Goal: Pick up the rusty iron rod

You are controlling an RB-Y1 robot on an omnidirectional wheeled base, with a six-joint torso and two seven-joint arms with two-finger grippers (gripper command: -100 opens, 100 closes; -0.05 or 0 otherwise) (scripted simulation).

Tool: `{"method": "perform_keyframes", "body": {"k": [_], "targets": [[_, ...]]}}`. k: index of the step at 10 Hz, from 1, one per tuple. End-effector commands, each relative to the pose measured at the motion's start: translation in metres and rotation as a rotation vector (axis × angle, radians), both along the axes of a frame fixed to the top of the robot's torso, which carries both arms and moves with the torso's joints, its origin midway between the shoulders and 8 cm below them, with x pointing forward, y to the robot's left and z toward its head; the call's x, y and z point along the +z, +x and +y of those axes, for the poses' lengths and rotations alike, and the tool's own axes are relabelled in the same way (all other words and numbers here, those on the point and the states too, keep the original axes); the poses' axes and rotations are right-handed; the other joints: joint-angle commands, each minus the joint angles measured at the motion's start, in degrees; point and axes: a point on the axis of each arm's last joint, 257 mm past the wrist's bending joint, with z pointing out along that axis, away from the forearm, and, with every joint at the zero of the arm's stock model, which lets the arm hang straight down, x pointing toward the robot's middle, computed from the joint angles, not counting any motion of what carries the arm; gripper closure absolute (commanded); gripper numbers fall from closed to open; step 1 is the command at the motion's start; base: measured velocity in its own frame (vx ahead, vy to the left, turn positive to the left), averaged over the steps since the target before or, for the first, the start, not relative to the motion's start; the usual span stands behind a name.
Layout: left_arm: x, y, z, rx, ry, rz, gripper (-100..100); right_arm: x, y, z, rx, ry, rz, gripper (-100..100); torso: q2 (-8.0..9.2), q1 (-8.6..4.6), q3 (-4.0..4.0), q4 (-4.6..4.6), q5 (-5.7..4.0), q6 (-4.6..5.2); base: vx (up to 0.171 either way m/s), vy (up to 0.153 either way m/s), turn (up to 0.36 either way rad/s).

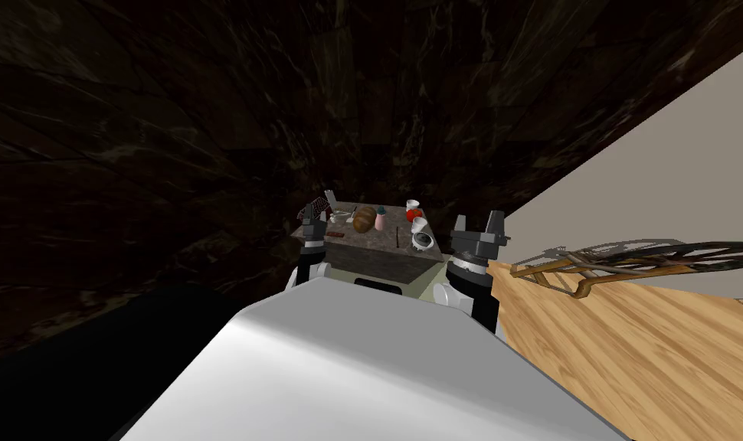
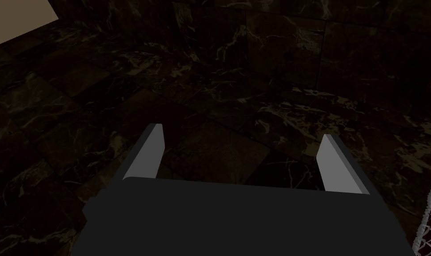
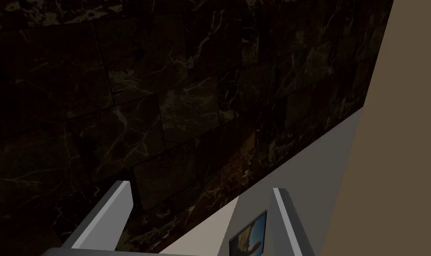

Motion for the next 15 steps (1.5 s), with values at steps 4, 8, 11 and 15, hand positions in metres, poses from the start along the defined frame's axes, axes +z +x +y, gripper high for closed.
{"method": "perform_keyframes", "body": {"k": [4, 8, 11, 15], "targets": [[0.0, 0.0, 0.0, 0.0, 0.0, 0.0, 0, -0.016, 0.008, 0.012, 0.074, -0.073, 0.059, -100, 0.23, 0.15, 0.13, 0.05, 0.03, -0.01, -0.056, 0.032, 0.075], [0.0, 0.0, 0.0, 0.0, 0.0, 0.0, 0, -0.031, 0.013, 0.021, 0.136, -0.137, 0.115, -100, 0.34, 0.17, 0.2, 0.07, 0.04, -0.01, -0.084, 0.047, 0.069], [0.0, 0.0, 0.0, 0.0, 0.0, 0.0, 0, -0.052, 0.018, 0.028, 0.194, -0.185, 0.182, -100, 0.25, 0.12, 0.15, 0.06, 0.03, 0.01, -0.071, 0.046, 0.086], [0.0, 0.0, 0.0, 0.0, 0.0, 0.0, 0, -0.08, 0.021, 0.034, 0.263, -0.25, 0.27, -100, 0.3, 0.18, 0.18, 0.07, 0.05, 0.01, -0.081, 0.055, 0.083]]}}
